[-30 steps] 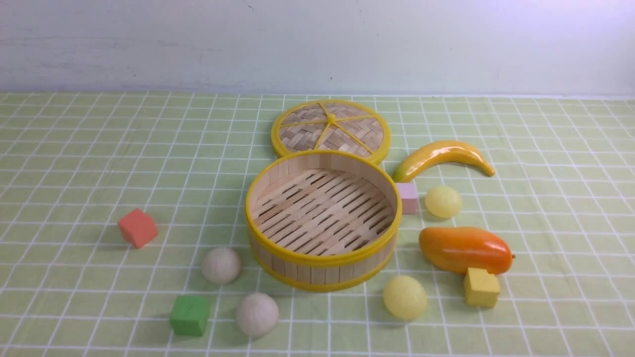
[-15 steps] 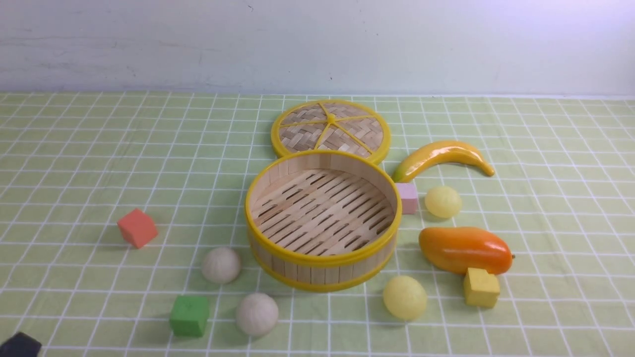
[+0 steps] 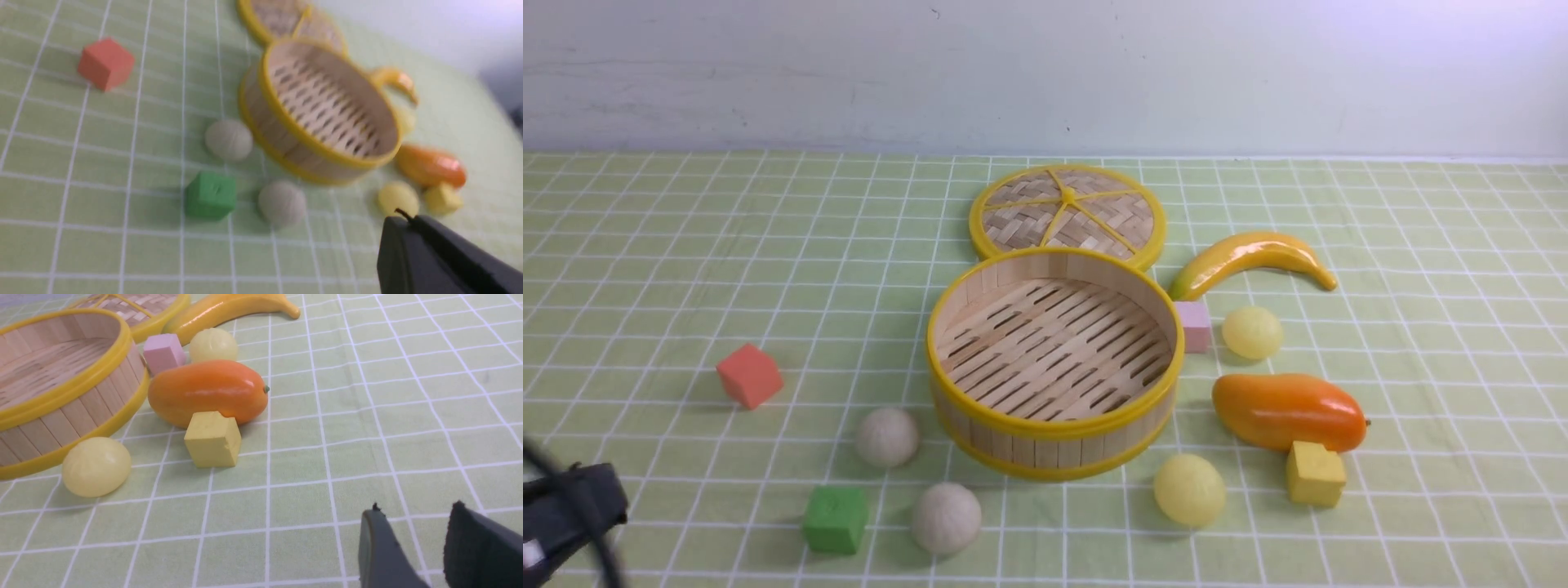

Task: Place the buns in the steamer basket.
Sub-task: Use the left arm to grab a steamed stuffed bun

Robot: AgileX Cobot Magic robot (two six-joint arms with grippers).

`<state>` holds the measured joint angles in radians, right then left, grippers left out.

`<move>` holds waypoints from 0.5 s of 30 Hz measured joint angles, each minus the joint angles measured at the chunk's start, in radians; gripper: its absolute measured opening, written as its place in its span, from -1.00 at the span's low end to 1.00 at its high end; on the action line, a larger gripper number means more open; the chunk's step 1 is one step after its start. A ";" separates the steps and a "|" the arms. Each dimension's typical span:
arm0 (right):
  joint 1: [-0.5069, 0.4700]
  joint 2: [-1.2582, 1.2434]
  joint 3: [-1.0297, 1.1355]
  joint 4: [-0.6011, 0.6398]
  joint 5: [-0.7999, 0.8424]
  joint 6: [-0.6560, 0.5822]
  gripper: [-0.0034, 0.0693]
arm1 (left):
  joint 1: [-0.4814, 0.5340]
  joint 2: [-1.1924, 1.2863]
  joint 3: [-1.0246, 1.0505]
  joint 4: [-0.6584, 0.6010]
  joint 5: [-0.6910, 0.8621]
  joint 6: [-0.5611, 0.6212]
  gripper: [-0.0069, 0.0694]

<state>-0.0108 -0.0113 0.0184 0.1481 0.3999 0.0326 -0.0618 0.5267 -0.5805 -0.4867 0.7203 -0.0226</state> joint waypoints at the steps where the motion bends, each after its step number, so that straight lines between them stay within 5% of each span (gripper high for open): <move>1: 0.000 0.000 0.000 0.000 0.000 0.000 -0.24 | 0.000 0.082 -0.046 0.015 0.050 0.023 -0.85; 8: 0.000 0.000 0.000 0.000 0.000 0.001 -0.24 | -0.005 0.555 -0.233 0.060 0.113 0.075 -0.85; 15: 0.000 0.000 0.000 0.000 0.000 0.001 -0.24 | -0.206 0.904 -0.432 0.216 0.118 0.051 -0.85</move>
<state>-0.0108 -0.0113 0.0184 0.1481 0.3999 0.0335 -0.2680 1.4303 -1.0126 -0.2709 0.8382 0.0282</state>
